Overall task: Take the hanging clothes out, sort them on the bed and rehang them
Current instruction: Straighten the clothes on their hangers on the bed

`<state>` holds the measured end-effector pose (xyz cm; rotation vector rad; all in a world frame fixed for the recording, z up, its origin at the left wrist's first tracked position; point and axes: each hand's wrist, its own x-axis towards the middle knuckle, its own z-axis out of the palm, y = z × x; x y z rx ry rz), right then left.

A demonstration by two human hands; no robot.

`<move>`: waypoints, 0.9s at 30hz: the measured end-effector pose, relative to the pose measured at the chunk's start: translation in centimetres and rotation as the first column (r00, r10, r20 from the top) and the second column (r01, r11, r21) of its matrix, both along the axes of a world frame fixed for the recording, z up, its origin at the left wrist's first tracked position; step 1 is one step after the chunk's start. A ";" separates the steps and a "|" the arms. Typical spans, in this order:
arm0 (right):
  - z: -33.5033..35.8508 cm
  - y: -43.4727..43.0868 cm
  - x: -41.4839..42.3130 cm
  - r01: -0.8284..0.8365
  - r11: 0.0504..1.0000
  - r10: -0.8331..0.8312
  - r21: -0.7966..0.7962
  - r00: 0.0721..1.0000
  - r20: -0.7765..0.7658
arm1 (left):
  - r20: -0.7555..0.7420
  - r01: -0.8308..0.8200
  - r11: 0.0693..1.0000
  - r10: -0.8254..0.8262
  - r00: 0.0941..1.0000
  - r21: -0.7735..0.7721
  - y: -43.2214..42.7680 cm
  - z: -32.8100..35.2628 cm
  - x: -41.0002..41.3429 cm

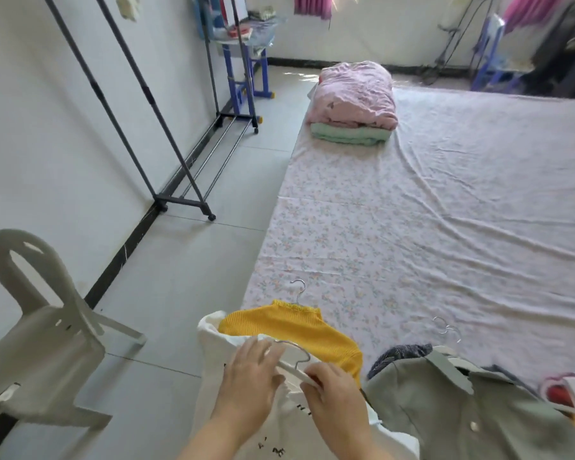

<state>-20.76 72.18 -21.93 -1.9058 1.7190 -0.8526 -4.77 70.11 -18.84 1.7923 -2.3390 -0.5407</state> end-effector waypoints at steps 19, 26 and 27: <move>9.1 26.8 -6.6 0.687 0.698 -0.705 -0.202 0.709 -0.025 | -0.239 0.570 0.687 -0.708 0.664 -0.451 14.5 6.1 -10.3; 10.4 37.4 -12.5 0.776 0.561 -0.826 -0.288 0.550 -0.127 | -0.344 0.676 0.621 -0.783 0.518 -0.397 23.5 6.7 -18.7; 10.5 38.9 -13.6 0.785 0.550 -0.834 -0.286 0.533 -0.141 | -0.352 0.689 0.615 -0.787 0.507 -0.383 24.9 6.6 -20.0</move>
